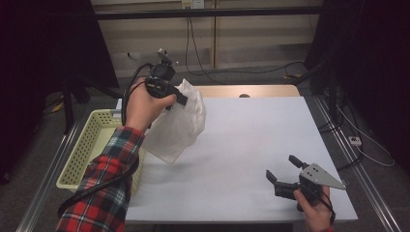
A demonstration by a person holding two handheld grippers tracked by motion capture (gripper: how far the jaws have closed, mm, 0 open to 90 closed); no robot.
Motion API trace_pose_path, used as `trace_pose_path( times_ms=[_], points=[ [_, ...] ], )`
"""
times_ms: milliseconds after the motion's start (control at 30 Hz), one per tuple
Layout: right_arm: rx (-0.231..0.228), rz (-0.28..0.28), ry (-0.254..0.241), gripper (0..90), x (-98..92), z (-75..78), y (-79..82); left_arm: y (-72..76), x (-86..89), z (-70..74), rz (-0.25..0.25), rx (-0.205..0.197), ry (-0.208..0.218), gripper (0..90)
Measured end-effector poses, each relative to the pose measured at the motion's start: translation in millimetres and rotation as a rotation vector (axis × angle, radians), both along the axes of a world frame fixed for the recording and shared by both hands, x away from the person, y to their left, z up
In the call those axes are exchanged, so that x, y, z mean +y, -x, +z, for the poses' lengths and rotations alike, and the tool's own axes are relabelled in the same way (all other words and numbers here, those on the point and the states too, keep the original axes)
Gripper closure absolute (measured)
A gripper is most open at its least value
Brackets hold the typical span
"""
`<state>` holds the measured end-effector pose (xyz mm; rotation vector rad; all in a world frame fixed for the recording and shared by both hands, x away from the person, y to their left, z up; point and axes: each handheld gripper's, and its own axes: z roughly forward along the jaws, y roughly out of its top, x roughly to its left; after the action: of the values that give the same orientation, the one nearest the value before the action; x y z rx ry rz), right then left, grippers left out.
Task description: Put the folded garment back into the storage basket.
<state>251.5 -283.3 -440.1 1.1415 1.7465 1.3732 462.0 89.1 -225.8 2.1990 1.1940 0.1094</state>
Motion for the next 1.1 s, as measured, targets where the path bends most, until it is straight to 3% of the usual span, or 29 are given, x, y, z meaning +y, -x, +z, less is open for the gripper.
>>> trace_pose_path(
  times_ms=[400, 667, 1100],
  points=[
    [-0.001, -0.007, -0.011, 3.7, -0.4, 1.0, 0.5, 3.0, 10.2, 14.4, 0.014, -0.010, 0.005, 81.8],
    [-0.001, -0.004, -0.014, 3.7, -0.7, 0.0, -0.1, 1.7, 15.4, 14.2, 0.029, 0.008, 0.007, 81.8],
    [-0.005, -0.010, -0.013, 3.7, -0.1, 1.5, 0.5, 4.6, 27.1, 22.0, 0.043, 0.002, 0.002, 81.8]
  ],
)
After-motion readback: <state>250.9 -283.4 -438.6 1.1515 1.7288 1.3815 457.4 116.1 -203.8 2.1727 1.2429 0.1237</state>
